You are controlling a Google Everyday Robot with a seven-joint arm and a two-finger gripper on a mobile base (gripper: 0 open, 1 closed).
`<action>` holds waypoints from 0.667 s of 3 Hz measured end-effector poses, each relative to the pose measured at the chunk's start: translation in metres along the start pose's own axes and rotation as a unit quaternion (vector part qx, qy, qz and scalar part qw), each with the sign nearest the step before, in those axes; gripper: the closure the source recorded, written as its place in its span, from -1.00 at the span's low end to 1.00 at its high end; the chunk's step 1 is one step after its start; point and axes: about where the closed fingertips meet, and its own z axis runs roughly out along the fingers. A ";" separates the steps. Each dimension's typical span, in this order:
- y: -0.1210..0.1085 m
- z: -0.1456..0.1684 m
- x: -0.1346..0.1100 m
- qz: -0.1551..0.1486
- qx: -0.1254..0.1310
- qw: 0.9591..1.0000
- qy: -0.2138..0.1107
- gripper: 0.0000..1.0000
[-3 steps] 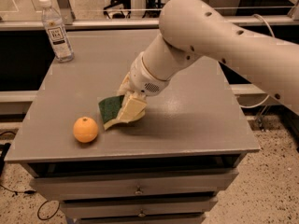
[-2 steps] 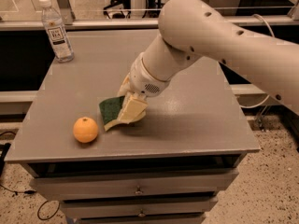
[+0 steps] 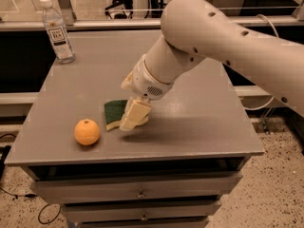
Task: Move sponge near orange
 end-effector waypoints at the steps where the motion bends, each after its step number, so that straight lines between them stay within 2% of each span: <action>1: 0.000 0.000 0.000 0.000 -0.001 1.000 0.000 -1.00; 2: -0.015 -0.027 0.013 0.021 0.033 0.999 -0.023 -1.00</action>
Offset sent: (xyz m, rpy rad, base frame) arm 0.0253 -0.0502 0.0273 0.0949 -0.0438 -0.1235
